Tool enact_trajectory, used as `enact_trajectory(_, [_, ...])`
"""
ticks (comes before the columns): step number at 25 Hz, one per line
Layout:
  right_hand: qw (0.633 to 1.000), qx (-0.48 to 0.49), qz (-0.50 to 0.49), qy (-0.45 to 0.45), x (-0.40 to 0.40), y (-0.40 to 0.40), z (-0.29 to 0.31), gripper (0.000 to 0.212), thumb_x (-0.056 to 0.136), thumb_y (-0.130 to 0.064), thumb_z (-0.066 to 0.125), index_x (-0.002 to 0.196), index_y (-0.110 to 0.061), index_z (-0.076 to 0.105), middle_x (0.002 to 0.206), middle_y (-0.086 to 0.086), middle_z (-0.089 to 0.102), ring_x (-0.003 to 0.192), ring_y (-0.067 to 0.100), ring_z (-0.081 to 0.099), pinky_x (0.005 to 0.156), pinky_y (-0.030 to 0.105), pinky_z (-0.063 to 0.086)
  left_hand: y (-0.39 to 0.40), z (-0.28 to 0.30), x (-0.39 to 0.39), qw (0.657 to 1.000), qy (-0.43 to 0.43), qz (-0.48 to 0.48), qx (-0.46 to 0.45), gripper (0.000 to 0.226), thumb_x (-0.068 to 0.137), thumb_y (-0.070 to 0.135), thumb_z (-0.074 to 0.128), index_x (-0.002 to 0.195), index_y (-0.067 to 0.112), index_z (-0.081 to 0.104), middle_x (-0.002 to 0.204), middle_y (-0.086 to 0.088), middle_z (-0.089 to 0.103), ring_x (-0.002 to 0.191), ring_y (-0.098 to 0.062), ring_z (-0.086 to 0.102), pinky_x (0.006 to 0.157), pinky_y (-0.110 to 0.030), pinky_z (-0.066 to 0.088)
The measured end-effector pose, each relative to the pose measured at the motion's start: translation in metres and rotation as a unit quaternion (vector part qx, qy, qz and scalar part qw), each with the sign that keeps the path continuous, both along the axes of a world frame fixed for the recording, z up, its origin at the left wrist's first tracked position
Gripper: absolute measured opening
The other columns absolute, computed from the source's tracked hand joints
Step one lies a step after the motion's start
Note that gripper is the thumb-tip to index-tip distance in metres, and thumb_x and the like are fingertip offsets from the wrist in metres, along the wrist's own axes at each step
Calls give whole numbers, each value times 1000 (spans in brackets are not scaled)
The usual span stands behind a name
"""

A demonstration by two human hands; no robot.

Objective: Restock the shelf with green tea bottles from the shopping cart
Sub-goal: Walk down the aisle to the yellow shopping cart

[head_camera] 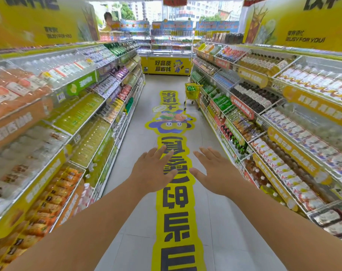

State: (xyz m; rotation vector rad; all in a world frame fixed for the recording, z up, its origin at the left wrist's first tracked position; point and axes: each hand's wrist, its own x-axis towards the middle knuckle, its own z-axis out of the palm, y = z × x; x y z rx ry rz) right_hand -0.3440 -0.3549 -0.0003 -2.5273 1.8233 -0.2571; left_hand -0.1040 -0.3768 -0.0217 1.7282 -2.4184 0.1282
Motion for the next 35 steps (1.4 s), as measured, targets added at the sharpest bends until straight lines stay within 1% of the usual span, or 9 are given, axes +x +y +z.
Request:
enact_trajectory(8, [1000, -17, -14, -2, 37, -192, -14, 75, 92, -72, 18, 155, -32, 13, 164, -5, 10, 150, 15, 2, 120, 40, 12, -199, -13, 42, 1000, 2, -7, -11, 76, 90, 73, 21, 157, 39, 9, 167, 4, 7, 151, -24, 12, 121, -44, 16])
enact_trajectory(12, [998, -50, -24, -10, 58, -278, -10, 76, 92, -71, 20, 155, -29, 20, 163, -4, 16, 149, 16, 6, 118, 35, 11, -285, -15, 60, 1000, 2, -14, -4, 76, 90, 73, 21, 157, 39, 11, 167, 4, 8, 152, -24, 11, 121, -44, 15])
enact_trajectory(15, [999, -37, -19, -9, 64, -327, -14, 76, 91, -71, 19, 155, -29, 19, 163, -5, 13, 149, 16, 5, 118, 36, 11, -336, -19, 63, 1000, 6, -22, 5, 76, 90, 73, 23, 157, 39, 11, 167, 4, 8, 152, -24, 11, 121, -44, 16])
enact_trajectory(19, [999, -24, -27, -14, 61, -401, -24, 80, 87, -74, 13, 155, -32, 16, 164, -7, 11, 150, 15, 3, 118, 37, 13, -406, -24, 61, 1000, 3, -23, -9, 75, 91, 72, 27, 157, 38, 14, 167, 3, 12, 152, -24, 13, 120, -43, 19])
enact_trajectory(22, [999, -10, -23, -26, 53, -463, -32, 84, 83, -77, 11, 155, -34, 14, 164, -9, 8, 150, 13, 0, 118, 38, 14, -467, -28, 52, 1000, 3, -18, -9, 75, 91, 73, 25, 157, 39, 15, 167, 3, 11, 151, -23, 14, 120, -43, 20])
enact_trajectory(25, [999, -20, -20, -25, 37, -536, -32, 81, 86, -76, 15, 155, -34, 15, 164, -7, 9, 150, 15, 1, 118, 41, 15, -532, -27, 37, 1000, 1, -17, -12, 76, 90, 72, 27, 157, 38, 15, 167, 4, 9, 152, -22, 13, 120, -43, 19])
enact_trajectory(28, [1000, -16, -16, -20, 16, -607, -29, 83, 84, -77, 13, 155, -33, 16, 164, -7, 9, 150, 15, 0, 118, 42, 15, -600, -23, 19, 1000, 3, -5, -14, 75, 91, 72, 27, 157, 38, 16, 167, 5, 8, 152, -22, 12, 120, -44, 19])
enact_trajectory(32, [1000, -14, -10, -21, -4, -698, -14, 76, 90, -73, 22, 155, -34, 16, 164, -8, 8, 150, 13, -1, 118, 42, 16, -683, -13, -4, 1000, 5, 7, -26, 76, 91, 73, 27, 157, 38, 15, 167, 4, 9, 152, -23, 13, 120, -43, 19])
enact_trajectory(35, [1000, -3, -1, -13, -4, -753, -11, 76, 90, -74, 22, 155, -35, 14, 164, -10, 5, 150, 12, -3, 118, 42, 17, -737, -17, -5, 1000, 2, 9, -13, 76, 91, 73, 25, 157, 39, 13, 167, 4, 9, 152, -23, 12, 120, -43, 18])
